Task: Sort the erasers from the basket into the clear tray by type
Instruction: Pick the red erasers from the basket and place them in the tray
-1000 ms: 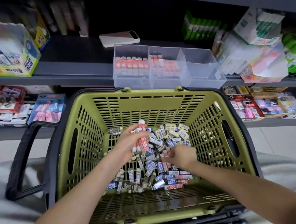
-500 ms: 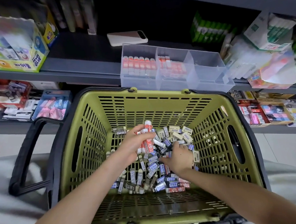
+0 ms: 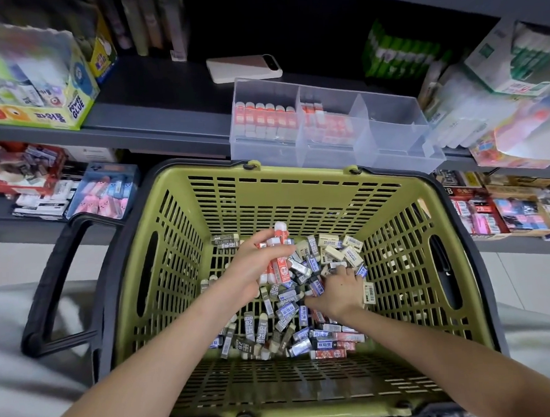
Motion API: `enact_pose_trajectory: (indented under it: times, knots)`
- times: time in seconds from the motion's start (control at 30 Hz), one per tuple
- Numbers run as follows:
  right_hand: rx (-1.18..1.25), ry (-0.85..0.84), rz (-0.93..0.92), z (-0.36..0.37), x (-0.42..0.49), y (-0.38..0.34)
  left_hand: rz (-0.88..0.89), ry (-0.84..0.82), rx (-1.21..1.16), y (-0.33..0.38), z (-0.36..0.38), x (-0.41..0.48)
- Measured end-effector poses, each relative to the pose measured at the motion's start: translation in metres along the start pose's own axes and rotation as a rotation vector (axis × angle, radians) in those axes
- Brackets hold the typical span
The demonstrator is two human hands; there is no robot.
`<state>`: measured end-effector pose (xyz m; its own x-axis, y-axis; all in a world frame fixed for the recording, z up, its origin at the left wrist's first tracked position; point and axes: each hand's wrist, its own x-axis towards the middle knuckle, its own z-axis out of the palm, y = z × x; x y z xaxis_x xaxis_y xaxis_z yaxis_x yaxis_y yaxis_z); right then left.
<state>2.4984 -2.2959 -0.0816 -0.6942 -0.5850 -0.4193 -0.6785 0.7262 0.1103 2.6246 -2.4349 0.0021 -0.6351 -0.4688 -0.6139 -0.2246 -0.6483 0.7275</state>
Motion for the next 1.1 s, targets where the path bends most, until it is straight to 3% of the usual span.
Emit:
enact_pose_trajectory:
  times: [0.13,0.27,0.33,0.4,0.57,0.73,0.97,1.1]
  knots:
    - [0.250,-0.002,0.011,-0.017,-0.005,0.003,-0.007,0.031,-0.013,0.000,-0.003,0.001]
    - [1.118,-0.305,0.040,-0.061,-0.011,0.008,-0.039,-0.007,-0.080,0.003,-0.006,0.001]
    - [1.315,-0.378,-0.032,-0.084,-0.018,0.009,-0.061,-0.021,-0.084,0.004,-0.005,-0.001]
    - [1.356,-0.361,-0.108,-0.103,-0.026,0.004,-0.077,-0.026,-0.064,0.008,-0.001,-0.005]
    - [1.317,-0.117,-0.214,-0.133,-0.043,-0.017,-0.104,-0.146,-0.180,0.019,0.007,-0.015]
    - [1.355,0.002,-0.322,-0.153,-0.050,-0.027,-0.032,-0.212,-0.248,0.030,0.003,-0.019]
    - [1.398,-0.182,-0.432,-0.185,-0.035,-0.018,0.039,-0.291,-0.292,0.049,-0.003,-0.020]
    - [1.449,-0.204,-0.488,-0.209,-0.027,-0.017,0.111,-0.302,-0.222,0.074,0.006,-0.021]
